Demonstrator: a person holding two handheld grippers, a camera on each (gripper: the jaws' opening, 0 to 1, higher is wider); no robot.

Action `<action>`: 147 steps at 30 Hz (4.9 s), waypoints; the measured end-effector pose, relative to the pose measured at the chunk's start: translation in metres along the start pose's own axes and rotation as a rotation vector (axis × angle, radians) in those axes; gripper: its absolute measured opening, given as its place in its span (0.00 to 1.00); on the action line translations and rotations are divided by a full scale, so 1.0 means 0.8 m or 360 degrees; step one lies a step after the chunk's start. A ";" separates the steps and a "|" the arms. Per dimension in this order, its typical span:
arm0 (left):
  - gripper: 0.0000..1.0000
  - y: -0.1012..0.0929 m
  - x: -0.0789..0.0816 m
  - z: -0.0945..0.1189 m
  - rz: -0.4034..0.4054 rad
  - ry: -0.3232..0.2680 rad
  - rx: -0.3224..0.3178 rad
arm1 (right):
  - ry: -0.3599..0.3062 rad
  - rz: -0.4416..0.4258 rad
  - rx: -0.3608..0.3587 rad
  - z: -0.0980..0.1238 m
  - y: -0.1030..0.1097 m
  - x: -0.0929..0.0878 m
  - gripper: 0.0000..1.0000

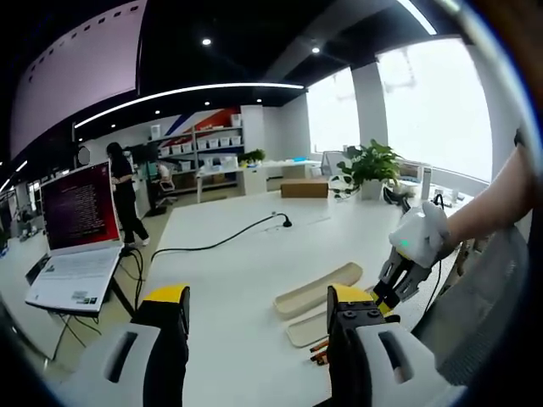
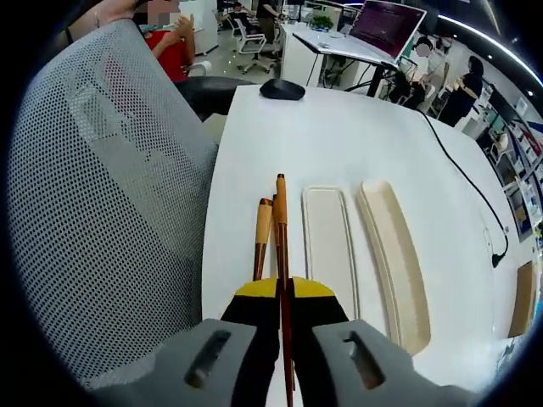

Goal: Arrange the utensils inside the cutlery case until each visible utensil rests in its matching compartment.

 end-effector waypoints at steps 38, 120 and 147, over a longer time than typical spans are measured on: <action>0.66 0.007 -0.010 -0.004 0.0024 0.0062 -0.0005 | 0.0033 0.0149 -0.0169 0.019 -0.119 0.004 0.00; 0.54 0.010 -0.001 -0.004 0.0061 0.0020 0.0048 | 0.0227 0.0221 0.0036 -0.073 -0.165 -0.032 0.00; 0.54 0.011 0.000 -0.004 0.0053 0.0015 0.0045 | 0.0107 0.0158 -0.0174 -0.042 -0.162 -0.010 0.17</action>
Point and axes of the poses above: the point that each gripper's makers call its tool centre point, and the gripper's own axes: z roughly backward along the fingers, y roughly to its left, x roughly out of its top, the point moved 7 cm from there along z, roughly backward along the fingers, and after that the axes turned 12 degrees about -y, right-handed, at the moved point
